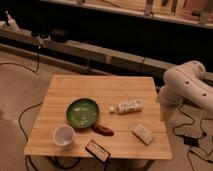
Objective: Place the pepper in the ceramic cup
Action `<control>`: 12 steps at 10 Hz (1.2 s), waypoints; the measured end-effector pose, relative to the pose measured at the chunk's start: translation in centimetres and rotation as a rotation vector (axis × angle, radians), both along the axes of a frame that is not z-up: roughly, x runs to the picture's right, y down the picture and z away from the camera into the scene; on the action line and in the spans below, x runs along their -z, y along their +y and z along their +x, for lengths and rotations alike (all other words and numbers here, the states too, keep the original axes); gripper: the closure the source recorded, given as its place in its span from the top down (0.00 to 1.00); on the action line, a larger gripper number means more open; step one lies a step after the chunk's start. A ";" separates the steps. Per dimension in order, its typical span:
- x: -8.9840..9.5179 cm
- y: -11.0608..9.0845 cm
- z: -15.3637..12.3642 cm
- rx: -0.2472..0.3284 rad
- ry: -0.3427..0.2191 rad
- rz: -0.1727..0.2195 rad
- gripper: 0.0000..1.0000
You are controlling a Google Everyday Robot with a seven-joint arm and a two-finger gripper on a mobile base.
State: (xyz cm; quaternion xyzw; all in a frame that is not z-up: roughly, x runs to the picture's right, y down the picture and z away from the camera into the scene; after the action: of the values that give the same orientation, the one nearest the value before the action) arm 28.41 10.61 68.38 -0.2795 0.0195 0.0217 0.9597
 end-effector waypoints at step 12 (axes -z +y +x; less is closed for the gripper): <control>-4.5 -2.4 -3.9 0.132 -0.120 0.079 0.65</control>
State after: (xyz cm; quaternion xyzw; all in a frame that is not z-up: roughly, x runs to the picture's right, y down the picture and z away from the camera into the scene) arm 24.53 8.21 72.89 -0.2403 -0.0203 -0.0577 0.9688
